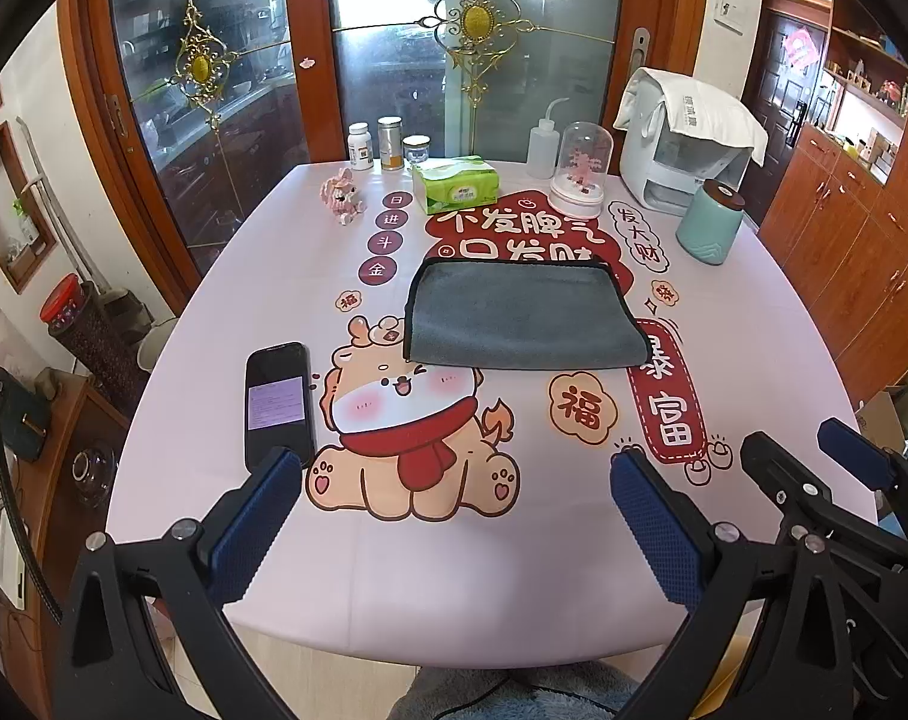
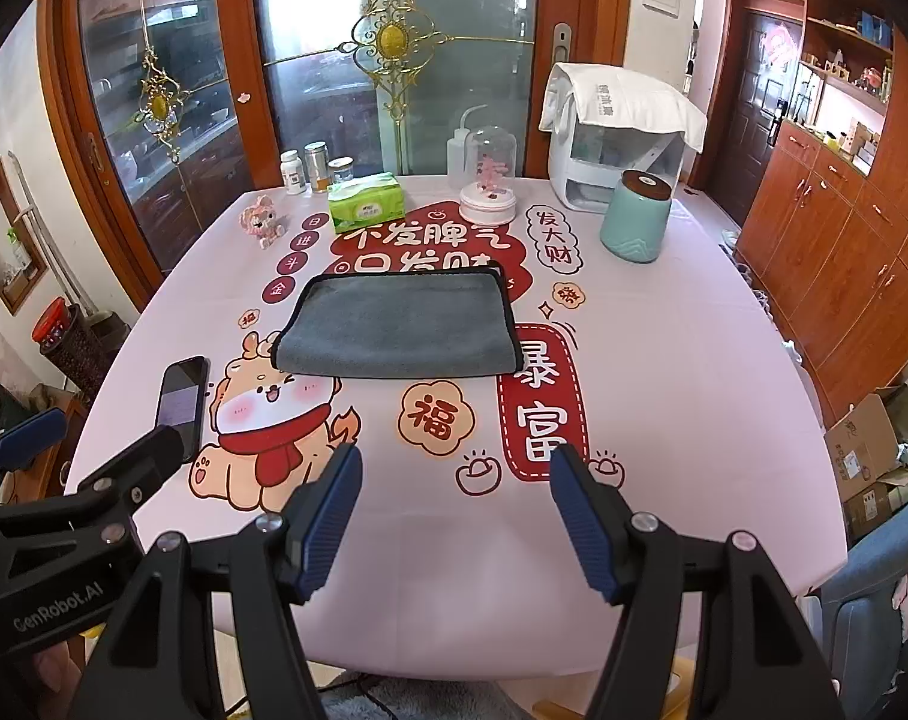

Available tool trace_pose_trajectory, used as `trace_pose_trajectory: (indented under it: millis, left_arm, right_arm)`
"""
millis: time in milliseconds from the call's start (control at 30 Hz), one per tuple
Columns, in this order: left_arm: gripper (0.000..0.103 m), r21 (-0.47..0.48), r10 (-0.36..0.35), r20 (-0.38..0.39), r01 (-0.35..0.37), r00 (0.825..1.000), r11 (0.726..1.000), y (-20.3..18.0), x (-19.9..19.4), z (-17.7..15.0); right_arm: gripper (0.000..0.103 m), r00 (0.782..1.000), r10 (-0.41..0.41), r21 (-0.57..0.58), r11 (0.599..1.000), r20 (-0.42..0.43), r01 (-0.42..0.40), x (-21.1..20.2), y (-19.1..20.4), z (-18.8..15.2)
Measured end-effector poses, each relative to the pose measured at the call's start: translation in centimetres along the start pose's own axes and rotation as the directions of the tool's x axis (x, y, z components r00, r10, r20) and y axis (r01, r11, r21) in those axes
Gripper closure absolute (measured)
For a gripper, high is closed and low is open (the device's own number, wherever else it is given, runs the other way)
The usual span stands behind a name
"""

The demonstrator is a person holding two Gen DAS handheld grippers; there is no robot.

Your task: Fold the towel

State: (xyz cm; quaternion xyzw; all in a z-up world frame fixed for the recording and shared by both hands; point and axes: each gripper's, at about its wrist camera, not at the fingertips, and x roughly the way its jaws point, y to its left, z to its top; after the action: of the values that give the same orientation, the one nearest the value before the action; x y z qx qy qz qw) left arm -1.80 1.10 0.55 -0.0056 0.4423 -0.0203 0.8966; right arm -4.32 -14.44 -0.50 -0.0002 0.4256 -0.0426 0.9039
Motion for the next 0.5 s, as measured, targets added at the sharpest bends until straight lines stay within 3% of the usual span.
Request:
trace_pose_trajectory:
  millis: [500]
  left_arm:
    - [0.0, -0.005, -0.011, -0.007, 0.011, 1.0, 1.0, -0.07, 0.51, 0.01]
  right_arm:
    - [0.037, 1.0, -0.003, 0.006, 1.0, -0.008, 0.003, 0.78, -0.03, -0.19]
